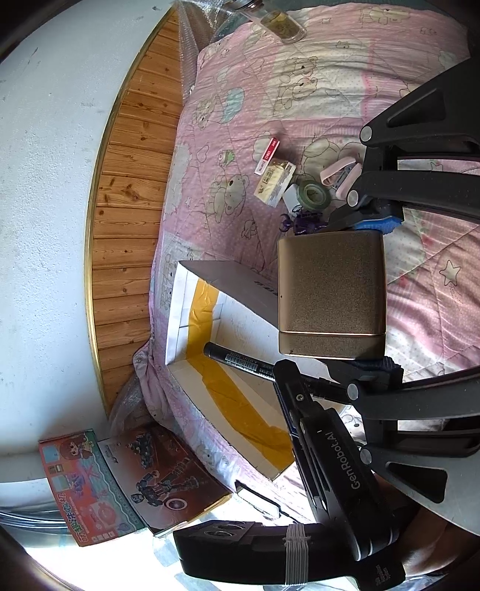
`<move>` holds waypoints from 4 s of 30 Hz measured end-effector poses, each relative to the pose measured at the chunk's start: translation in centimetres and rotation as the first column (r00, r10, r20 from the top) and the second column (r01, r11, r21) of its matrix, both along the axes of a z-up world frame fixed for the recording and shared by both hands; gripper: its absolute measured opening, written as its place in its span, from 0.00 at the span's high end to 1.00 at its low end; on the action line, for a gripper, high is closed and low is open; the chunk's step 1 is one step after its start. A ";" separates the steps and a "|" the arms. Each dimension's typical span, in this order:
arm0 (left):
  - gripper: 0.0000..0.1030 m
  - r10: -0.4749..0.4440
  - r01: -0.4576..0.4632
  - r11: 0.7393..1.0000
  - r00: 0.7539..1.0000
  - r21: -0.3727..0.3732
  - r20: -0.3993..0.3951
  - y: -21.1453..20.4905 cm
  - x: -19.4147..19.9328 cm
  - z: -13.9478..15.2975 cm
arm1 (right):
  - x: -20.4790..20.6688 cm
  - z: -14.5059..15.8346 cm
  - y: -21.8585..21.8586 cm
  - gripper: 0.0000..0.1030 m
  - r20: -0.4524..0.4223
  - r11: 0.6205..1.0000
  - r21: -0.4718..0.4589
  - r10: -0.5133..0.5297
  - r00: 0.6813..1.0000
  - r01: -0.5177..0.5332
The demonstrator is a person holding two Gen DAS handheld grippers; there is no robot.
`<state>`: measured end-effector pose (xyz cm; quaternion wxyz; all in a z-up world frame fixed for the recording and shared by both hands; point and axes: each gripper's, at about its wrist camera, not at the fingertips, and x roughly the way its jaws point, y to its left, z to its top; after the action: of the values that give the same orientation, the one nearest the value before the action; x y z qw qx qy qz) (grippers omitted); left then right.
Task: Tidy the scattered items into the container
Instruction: 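Carry the marker and gold tin with both grippers over the white box, then lower both grippers into the box and open them, releasing marker and tin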
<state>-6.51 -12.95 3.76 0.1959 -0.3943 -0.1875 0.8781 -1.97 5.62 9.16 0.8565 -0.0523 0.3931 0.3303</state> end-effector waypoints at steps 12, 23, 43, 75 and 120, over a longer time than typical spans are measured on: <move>0.87 0.011 -0.012 1.000 1.000 0.021 0.013 -2.1 -1.2 0.3 | 0.8 1.0 2.1 0.50 0.009 1.000 0.008 0.022 1.000 -0.022; 0.87 0.034 -0.034 0.999 0.999 0.028 0.022 -4.2 -2.7 0.4 | 1.9 1.6 4.4 0.50 0.014 0.999 0.012 0.040 0.999 -0.040; 0.87 0.053 -0.053 0.999 0.997 -0.005 0.057 -5.5 -6.3 0.2 | 4.3 1.5 7.8 0.50 0.008 0.996 0.005 0.084 0.996 -0.084; 0.87 0.089 -0.100 0.994 0.976 0.046 0.198 -7.1 -13.0 -1.9 | 10.6 -0.1 12.7 0.50 -0.045 0.984 -0.030 0.176 0.983 -0.178; 0.87 0.142 -0.114 0.989 0.913 -0.096 0.382 -5.0 -21.4 -8.5 | 16.9 -7.9 22.1 0.50 -0.180 0.779 -0.421 0.431 0.885 -0.465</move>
<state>-27.91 -17.94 -4.70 0.0826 -0.5539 -0.2162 0.7997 14.90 27.72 1.28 0.7022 -0.3296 0.4663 0.4252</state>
